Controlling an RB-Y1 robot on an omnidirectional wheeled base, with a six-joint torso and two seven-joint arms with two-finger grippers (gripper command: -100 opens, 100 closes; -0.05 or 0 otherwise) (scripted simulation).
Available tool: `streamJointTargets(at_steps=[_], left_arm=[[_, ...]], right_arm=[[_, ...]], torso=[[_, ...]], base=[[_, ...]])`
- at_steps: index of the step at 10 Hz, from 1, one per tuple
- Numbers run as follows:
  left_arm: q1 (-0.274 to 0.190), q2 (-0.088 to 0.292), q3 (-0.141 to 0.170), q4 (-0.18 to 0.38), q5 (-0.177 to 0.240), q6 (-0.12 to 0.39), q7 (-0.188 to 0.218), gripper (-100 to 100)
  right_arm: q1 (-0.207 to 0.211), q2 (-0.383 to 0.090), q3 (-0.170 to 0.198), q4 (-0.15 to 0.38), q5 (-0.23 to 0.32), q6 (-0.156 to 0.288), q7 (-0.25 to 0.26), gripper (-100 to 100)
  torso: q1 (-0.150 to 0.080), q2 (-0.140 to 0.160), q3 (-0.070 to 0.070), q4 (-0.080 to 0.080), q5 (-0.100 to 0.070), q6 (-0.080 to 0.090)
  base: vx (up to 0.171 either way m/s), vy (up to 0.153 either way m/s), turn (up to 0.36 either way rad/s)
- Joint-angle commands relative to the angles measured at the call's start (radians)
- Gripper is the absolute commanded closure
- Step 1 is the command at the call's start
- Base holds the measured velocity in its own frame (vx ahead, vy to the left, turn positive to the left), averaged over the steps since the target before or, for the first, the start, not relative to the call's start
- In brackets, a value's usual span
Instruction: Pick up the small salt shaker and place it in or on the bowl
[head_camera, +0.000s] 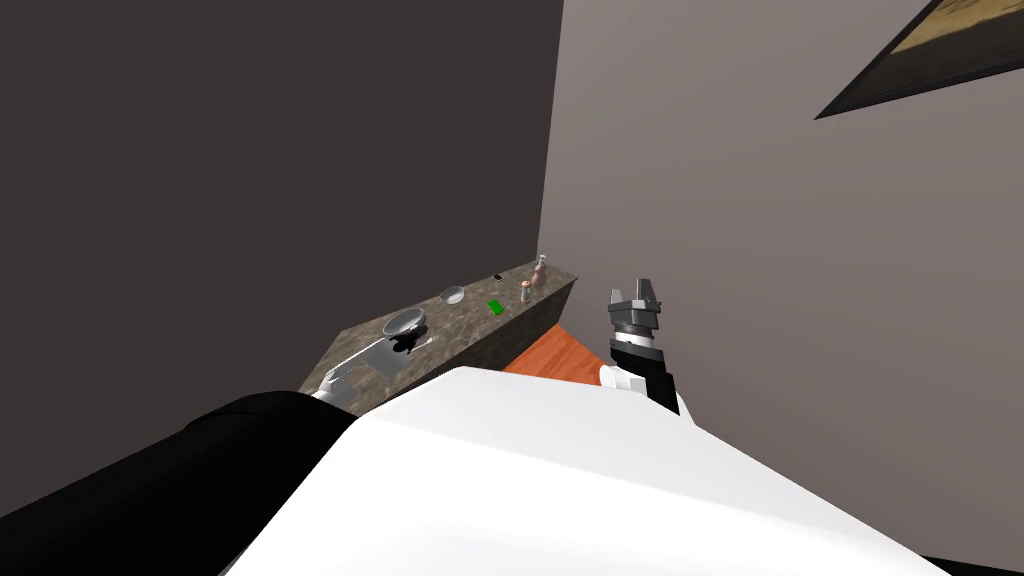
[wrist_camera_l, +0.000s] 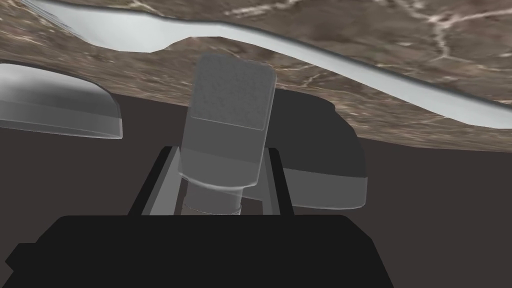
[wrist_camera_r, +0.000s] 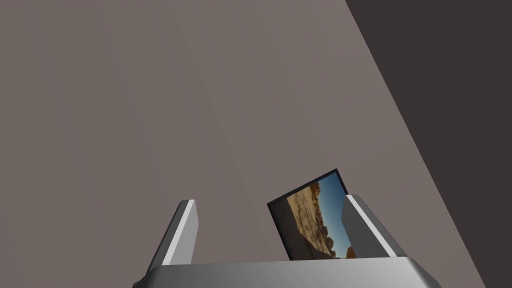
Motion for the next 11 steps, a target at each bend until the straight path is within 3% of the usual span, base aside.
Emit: streamJointTargets(at_steps=[1,2,3,7,11], left_arm=[[0.000,0.000,0.000,0.000,0.000,0.000,0.000,100],[0.001,0.001,0.000,-0.001,0.001,0.003,0.000,0],[0.002,0.006,0.009,0.002,0.017,0.024,-0.009,100],[0.003,0.036,0.050,0.012,0.088,0.108,-0.041,100],[0.004,0.065,0.088,0.026,0.157,0.179,-0.065,100]], right_arm=[[0.000,0.000,0.000,0.000,0.000,0.000,0.000,0],[0.000,0.000,0.000,0.000,0.000,0.000,0.000,0],[0.000,0.000,0.000,0.000,0.000,0.000,0.000,0],[-0.001,0.000,0.000,0.000,0.000,0.000,0.000,0],[0.000,0.000,0.000,0.000,0.000,0.000,0.000,0]], torso=[[0.000,0.000,0.000,0.000,0.000,0.000],[0.001,0.000,0.000,0.000,0.000,0.001],[0.002,-0.001,0.000,0.000,0.000,0.001],[-0.010,0.012,0.006,0.002,0.000,0.003],[-0.006,0.009,0.005,0.001,0.000,0.002]], base=[[-0.009,-0.015,0.014],[0.000,0.000,0.000],[-0.062,-0.035,-0.167],[-0.194,-0.109,-0.286],[-0.139,-0.086,-0.213]])
